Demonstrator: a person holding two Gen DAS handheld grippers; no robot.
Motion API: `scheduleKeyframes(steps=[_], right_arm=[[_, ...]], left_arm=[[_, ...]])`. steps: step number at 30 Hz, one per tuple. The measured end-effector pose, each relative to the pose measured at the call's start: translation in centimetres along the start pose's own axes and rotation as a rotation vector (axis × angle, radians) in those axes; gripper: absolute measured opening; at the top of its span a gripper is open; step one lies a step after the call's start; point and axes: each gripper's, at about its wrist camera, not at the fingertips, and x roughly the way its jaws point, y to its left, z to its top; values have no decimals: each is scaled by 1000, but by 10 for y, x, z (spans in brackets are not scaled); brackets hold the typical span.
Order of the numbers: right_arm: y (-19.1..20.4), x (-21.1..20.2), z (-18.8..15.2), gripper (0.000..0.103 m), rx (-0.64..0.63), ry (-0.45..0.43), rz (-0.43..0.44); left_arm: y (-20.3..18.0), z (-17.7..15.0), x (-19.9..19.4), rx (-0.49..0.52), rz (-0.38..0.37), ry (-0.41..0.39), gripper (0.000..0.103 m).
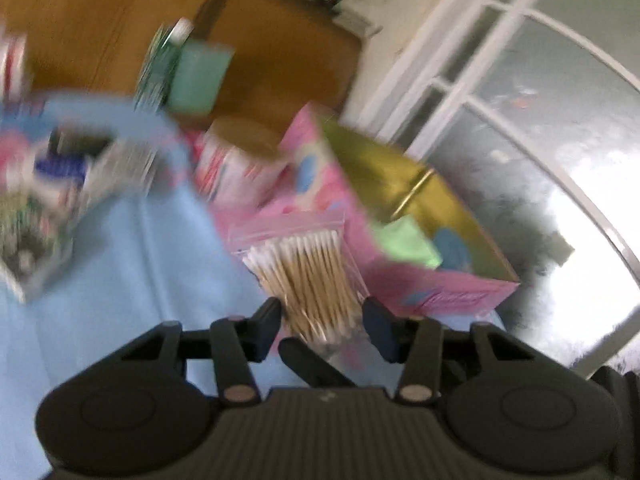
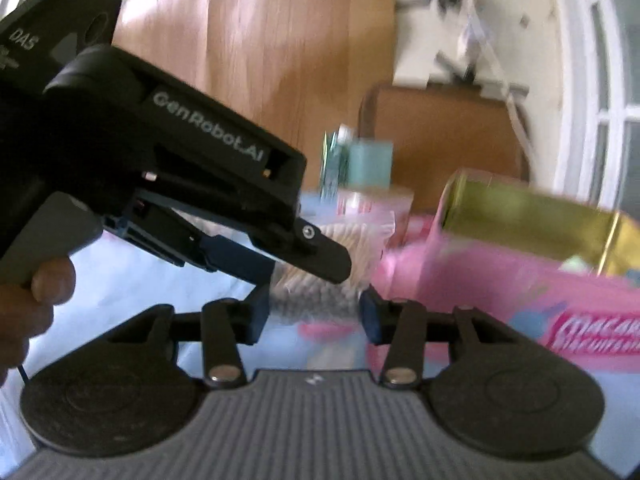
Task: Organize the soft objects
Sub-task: 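Grasp the cotton-swab box with the left tool and place it in the tin, then grasp the white plastic box with the left tool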
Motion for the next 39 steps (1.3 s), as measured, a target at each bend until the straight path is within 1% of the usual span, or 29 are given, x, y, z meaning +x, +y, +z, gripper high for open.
scheduleKeyframes(steps=[2,4,5,7,11,15,18,20,22,23,25,27,29,31,32,34,36,38,39], right_arm=[[-2,-12,6,49,-18,-86,-37],[-7,-22,11,49,-28,-160,-79],[-12,-25,13,50,-24,-186,-100],[-25,-25,15,50,-5,-207,-136],[-54,-18,18,50,43,-204,-201],[-81,1,20,50,84,-182,-238],[-95,25,27,52,90,-152,-262],[-101,46,30,56,67,-113,-321],[-108,54,31,56,85,-115,-361],[-111,53,31,56,105,-118,-362],[-110,43,28,56,133,-145,-354],[-103,33,25,56,136,-168,-341],[-93,23,24,56,140,-211,-313],[-79,18,26,56,130,-226,-247],[-71,18,28,55,115,-221,-197],[-49,23,32,55,75,-189,-84],[-26,36,35,55,49,-119,53],[-5,53,36,55,38,-42,146],[6,64,37,55,33,-8,167]], left_arm=[[-17,10,-6,54,-17,-43,47],[-35,20,-7,103,-36,-69,48],[-43,24,-3,128,-40,-73,48],[-57,31,9,170,-36,-69,48],[-81,41,43,232,-26,-60,48],[-97,49,72,280,0,-50,48],[-98,56,87,283,52,-57,55],[-95,59,83,258,81,-78,55],[-87,58,66,235,64,-110,57],[-81,56,54,234,69,-136,59],[-66,48,29,238,101,-187,62],[-42,35,3,215,129,-214,62],[-16,22,-17,181,177,-211,62],[15,4,-40,135,262,-210,62],[33,-6,-52,102,311,-207,62],[65,-22,-73,23,388,-201,62],[93,-38,-92,-49,457,-200,62],[114,-45,-105,-108,495,-204,62],[123,-49,-111,-131,499,-213,62]])
